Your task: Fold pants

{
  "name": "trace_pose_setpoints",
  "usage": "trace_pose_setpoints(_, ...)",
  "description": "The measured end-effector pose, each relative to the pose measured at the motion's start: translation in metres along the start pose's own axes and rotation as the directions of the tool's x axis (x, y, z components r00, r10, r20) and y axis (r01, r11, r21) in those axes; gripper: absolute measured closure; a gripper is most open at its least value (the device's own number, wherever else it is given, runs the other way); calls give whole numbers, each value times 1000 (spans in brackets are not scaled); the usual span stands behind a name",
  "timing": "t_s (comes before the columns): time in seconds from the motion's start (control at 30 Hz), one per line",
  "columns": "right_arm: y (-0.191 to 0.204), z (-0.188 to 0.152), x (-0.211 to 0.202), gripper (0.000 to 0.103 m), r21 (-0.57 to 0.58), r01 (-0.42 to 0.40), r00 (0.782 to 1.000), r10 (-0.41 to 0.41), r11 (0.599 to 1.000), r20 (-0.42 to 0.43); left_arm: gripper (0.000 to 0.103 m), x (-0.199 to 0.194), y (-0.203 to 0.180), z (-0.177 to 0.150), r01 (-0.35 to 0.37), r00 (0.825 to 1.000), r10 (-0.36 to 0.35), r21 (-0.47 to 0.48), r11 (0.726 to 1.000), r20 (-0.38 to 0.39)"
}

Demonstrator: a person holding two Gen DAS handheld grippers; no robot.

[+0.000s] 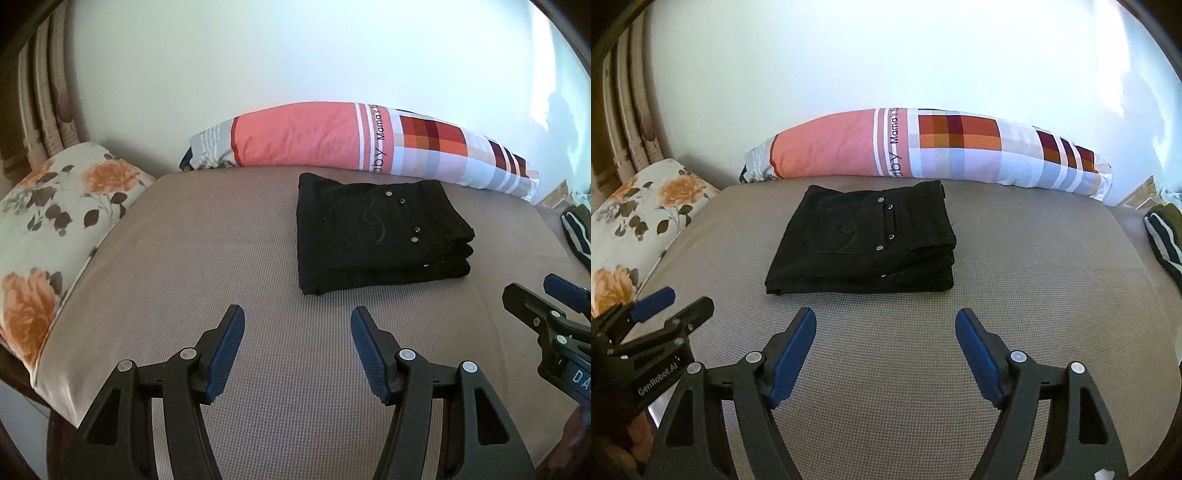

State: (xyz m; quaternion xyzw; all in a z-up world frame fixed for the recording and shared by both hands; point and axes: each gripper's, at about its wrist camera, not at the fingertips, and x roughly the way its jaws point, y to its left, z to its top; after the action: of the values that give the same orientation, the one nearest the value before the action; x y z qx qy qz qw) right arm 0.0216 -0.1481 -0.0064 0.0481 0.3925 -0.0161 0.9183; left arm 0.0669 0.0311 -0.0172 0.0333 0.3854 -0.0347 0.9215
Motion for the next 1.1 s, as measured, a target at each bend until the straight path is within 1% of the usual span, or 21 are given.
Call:
trace_pose_setpoints(0.17, -1, -5, 0, 27, 2, -5, 1000, 5, 1000, 11, 42, -1, -4, -8, -23, 1000, 23, 16, 1000, -3)
trace_pose_setpoints(0.27, -3, -8, 2, 27, -7, -3, 1000, 3, 1000, 19, 42, 0, -7, -11, -23, 1000, 24, 17, 1000, -8)
trace_pose_setpoints(0.43, -5, -13, 4, 27, 3, -13, 1000, 13, 1000, 3, 42, 2, -10, -15, -19, 1000, 20, 31, 999, -19)
trace_pose_setpoints(0.57, -3, -13, 4, 27, -10, -3, 1000, 3, 1000, 9, 42, 2, -11, -18, -20, 1000, 21, 32, 999, -20)
trace_pose_setpoints(0.9, 3, -18, 7, 26, -28, -9, 1000, 9, 1000, -6, 42, 1, -11, -21, -29, 999, 30, 33, 999, -22)
trace_pose_setpoints(1.1, 7, -19, 7, 26, -49, -5, 1000, 5, 999, 3, 42, 0, -11, -24, -30, 999, 30, 37, 999, -17)
